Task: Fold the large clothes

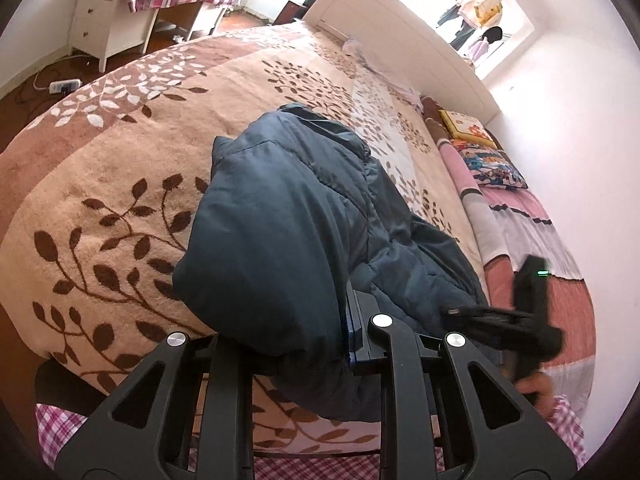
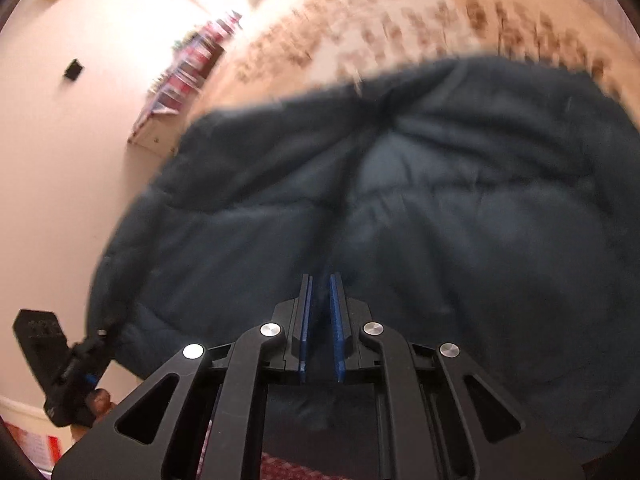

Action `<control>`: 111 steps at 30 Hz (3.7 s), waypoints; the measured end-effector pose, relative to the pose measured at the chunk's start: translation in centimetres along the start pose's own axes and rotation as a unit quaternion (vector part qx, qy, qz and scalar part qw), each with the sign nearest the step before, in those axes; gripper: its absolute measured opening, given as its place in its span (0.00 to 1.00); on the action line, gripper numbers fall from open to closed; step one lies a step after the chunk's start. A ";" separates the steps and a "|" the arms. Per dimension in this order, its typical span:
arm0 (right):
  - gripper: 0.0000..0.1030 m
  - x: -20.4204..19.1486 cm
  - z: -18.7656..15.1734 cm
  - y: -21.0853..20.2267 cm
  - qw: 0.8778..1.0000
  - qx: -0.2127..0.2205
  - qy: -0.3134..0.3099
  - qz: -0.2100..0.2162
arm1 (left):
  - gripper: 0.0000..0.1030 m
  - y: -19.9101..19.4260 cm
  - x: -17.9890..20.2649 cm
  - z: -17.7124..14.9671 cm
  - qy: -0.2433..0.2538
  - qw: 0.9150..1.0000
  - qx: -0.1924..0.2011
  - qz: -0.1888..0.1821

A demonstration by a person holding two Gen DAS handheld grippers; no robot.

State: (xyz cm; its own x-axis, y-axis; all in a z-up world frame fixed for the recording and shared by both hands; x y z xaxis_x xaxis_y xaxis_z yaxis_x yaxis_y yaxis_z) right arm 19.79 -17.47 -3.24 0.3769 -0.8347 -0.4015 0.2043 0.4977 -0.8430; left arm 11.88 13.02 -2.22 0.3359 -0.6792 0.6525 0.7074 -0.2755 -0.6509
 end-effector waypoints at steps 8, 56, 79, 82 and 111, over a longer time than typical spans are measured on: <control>0.00 1.5 -0.5 3.2 1.000 -0.014 -0.001 -0.013 | 0.19 -0.5 2.5 -0.6 0.033 0.999 0.004 -0.017; 0.01 10.3 -11.7 -14.2 0.984 0.159 0.064 -0.042 | 0.17 -4.0 19.6 -9.2 0.273 0.960 0.025 -0.065; 0.01 16.3 -11.6 -6.1 0.981 0.125 0.134 0.060 | 0.18 10.0 28.1 -26.1 0.430 0.885 -0.158 -0.086; 0.00 17.5 -12.6 -6.6 0.976 0.129 0.156 0.082 | 0.18 11.5 27.4 -26.1 0.403 0.892 -0.184 -0.087; 0.03 10.9 -7.5 -23.1 0.975 0.215 0.010 -0.056 | 0.04 5.1 24.1 -22.5 0.349 0.909 -0.164 -0.158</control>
State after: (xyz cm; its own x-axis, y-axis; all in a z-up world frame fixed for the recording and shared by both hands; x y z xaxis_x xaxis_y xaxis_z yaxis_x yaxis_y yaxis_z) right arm 12.34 -39.81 9.19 0.3143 -0.8915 -0.3263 0.6037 0.4529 -0.6561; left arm 9.57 -20.08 1.49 -0.4096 -0.7655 0.4961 0.4385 -0.6422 -0.6288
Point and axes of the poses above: each gripper's, at about its wrist camera, not at the fingertips, and y roughly the way its jaws point, x to its right, z to its top, the point moved 2 cm from there along y, roughly the way its jaws point, and after that the axes turned 14 degrees about -y, right-handed, at the moved point
